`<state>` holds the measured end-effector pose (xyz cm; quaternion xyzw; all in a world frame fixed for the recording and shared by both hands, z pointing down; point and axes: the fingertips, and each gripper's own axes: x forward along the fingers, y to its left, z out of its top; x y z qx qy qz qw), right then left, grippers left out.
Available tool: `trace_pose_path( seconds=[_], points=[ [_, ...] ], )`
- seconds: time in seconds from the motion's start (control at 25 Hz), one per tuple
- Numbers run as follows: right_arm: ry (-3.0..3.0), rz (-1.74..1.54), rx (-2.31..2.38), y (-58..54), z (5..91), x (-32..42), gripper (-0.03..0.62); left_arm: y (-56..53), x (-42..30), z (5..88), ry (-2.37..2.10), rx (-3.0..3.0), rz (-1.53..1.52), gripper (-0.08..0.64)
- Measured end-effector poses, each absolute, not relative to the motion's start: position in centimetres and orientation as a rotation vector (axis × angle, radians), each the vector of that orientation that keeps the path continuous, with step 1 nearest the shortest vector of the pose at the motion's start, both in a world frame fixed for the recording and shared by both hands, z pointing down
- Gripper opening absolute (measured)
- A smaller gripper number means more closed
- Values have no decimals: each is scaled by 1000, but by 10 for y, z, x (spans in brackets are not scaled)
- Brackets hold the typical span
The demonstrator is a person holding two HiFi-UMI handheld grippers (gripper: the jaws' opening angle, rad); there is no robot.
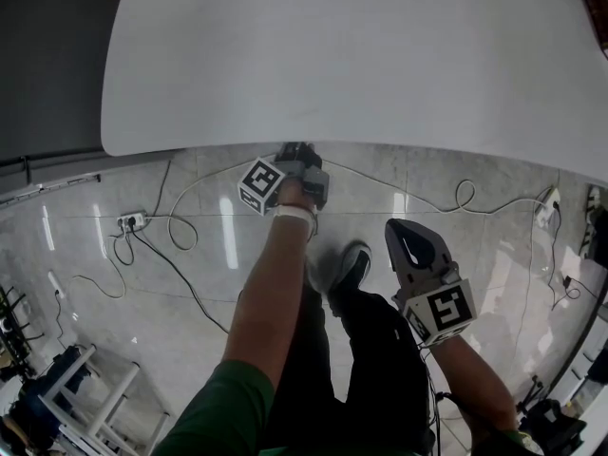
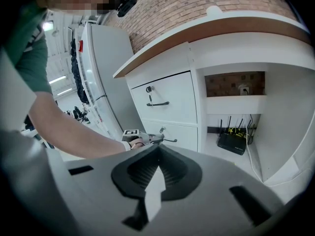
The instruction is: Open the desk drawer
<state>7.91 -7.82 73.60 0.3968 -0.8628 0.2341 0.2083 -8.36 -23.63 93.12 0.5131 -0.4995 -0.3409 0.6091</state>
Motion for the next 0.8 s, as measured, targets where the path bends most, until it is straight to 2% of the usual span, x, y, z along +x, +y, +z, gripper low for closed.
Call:
trace_pose_path(
  seconds=[0.8],
  points=[
    [-2389, 756, 1089, -53, 727, 64, 1, -149, -82, 932, -1137, 1142, -736, 20]
  ],
)
